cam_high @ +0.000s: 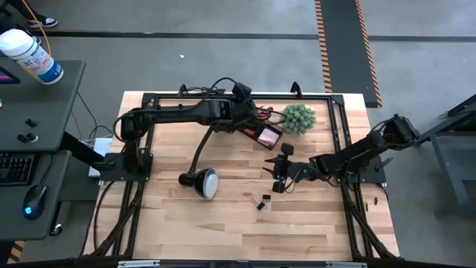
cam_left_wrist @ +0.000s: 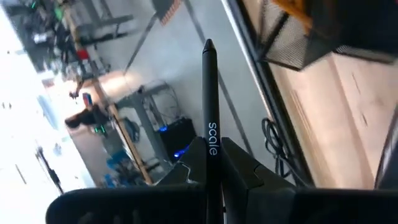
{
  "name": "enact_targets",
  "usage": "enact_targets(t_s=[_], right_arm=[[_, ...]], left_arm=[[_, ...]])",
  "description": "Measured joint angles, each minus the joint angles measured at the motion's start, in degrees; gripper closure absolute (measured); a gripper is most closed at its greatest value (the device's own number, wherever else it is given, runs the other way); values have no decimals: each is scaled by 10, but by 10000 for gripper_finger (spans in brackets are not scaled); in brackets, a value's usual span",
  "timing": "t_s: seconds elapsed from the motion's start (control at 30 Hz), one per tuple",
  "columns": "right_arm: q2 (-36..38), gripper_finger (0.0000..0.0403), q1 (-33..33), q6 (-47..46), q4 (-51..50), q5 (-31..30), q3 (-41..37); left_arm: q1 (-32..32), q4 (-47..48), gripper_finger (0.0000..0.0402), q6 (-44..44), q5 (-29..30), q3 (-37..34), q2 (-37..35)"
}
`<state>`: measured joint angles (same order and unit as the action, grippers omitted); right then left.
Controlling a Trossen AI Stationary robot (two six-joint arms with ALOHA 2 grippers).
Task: Pick and place office supplies into organizer
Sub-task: Put the black pen into the desk organizer
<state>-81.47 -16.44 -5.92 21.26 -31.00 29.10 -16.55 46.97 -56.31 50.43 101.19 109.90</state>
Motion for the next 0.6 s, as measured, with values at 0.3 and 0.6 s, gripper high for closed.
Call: enact_targets(t_s=[0.3,0.6], right_arm=[[0,281,11,-1,0,7,0],[0,281,15,-2,0,13,0]], left_arm=[[-27,-22,401,-122,5,0,36],[-37,-11,401,-146,-30,0,77]])
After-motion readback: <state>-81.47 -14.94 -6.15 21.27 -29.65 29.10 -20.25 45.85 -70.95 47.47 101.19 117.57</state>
